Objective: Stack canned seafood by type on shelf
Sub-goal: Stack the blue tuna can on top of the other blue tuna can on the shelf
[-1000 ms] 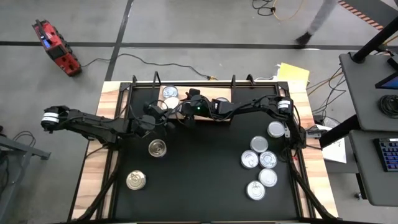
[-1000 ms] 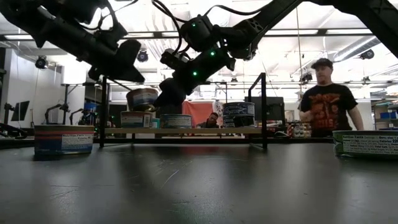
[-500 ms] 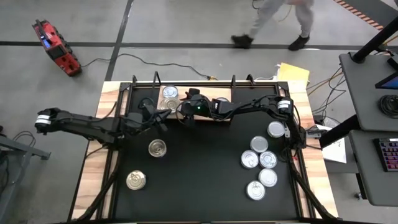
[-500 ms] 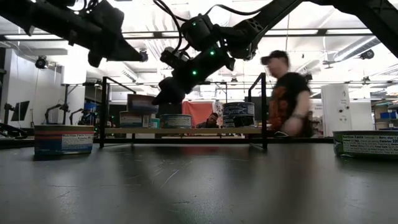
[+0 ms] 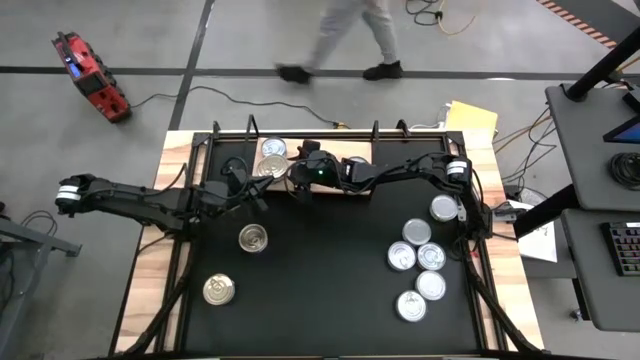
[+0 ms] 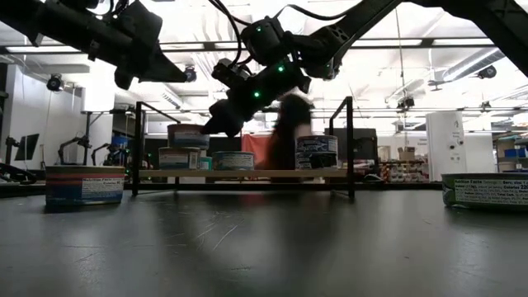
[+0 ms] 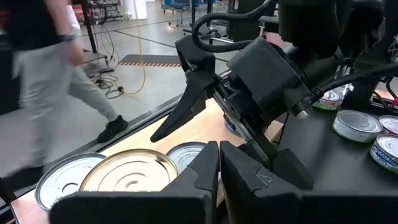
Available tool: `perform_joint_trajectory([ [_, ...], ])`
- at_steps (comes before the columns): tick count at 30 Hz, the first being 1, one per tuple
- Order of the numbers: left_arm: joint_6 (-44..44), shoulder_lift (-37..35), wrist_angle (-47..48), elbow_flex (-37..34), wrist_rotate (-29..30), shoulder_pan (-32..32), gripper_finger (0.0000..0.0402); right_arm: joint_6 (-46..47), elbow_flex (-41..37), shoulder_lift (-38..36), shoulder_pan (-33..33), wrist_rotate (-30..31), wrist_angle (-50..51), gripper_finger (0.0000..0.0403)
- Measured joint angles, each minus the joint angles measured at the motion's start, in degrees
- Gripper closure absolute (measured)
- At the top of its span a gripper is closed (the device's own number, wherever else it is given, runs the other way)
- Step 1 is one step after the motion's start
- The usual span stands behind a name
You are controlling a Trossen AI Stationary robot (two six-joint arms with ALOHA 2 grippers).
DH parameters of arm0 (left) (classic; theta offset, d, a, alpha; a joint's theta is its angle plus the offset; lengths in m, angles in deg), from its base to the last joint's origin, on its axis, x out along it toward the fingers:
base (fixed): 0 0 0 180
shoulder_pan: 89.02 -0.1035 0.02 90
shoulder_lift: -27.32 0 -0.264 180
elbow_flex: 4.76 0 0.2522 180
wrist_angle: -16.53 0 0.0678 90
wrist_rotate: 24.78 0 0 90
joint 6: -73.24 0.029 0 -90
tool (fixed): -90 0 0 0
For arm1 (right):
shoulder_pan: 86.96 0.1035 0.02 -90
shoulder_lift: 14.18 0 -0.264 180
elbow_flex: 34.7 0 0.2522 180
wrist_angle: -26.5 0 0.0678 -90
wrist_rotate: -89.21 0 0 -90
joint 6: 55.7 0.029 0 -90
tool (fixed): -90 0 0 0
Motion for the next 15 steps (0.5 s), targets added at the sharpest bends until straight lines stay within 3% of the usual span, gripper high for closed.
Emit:
perform_joint_trajectory([
  [15,-0.01,-0.08,0.01,0.00,-0.07,0.02,0.0401,-1.30,0.00,0.00,0.00,-0.43,-1.44,0.0178],
])
